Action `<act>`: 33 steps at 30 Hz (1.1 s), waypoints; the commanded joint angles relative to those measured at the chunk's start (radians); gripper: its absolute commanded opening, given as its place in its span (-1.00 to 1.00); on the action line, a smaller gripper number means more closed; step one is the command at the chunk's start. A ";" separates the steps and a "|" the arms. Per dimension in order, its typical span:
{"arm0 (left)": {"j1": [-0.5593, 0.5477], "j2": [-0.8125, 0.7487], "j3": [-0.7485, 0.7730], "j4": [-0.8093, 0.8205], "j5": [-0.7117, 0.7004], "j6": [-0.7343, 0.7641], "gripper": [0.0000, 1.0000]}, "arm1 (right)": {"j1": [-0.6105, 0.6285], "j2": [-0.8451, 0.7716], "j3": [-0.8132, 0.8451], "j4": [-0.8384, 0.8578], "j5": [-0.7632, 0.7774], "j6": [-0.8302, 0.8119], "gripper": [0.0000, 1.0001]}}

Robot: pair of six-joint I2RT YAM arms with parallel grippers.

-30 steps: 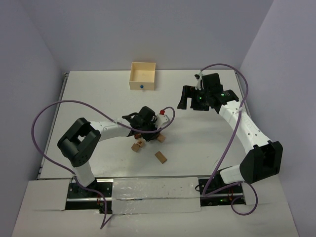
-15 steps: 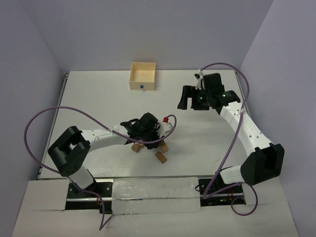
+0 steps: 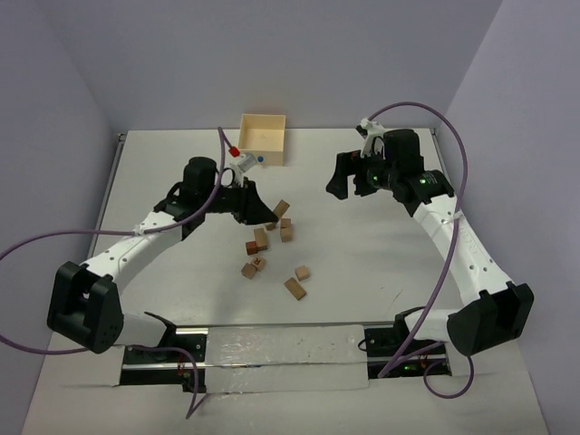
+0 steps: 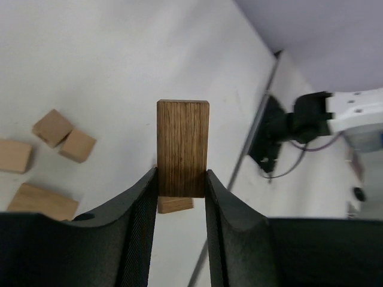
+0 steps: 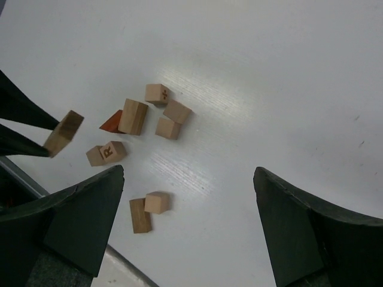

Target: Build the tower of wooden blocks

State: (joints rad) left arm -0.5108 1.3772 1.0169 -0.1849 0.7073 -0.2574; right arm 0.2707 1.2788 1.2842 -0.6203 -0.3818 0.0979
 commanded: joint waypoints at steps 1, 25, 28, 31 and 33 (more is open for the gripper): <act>0.072 -0.034 -0.121 0.376 0.374 -0.405 -1.00 | 0.013 -0.072 -0.010 0.095 -0.045 -0.094 0.90; 0.265 -0.013 -0.362 2.050 0.103 -1.897 -1.00 | 0.329 -0.214 -0.055 0.639 -0.271 -0.196 0.95; 0.278 -0.036 -0.353 2.052 0.098 -1.917 -1.00 | 0.369 -0.217 -0.067 0.729 -0.231 -0.101 0.97; 0.278 -0.071 -0.325 2.052 0.101 -1.948 -1.00 | 0.409 -0.217 -0.083 0.838 -0.236 -0.062 0.99; 0.278 -0.093 -0.310 2.053 0.100 -1.966 -1.00 | 0.438 -0.215 -0.095 0.867 -0.246 -0.082 0.99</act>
State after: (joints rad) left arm -0.2382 1.3486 0.6380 1.2770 0.8348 -1.9896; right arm 0.6635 1.0622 1.2193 0.0676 -0.6501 -0.0257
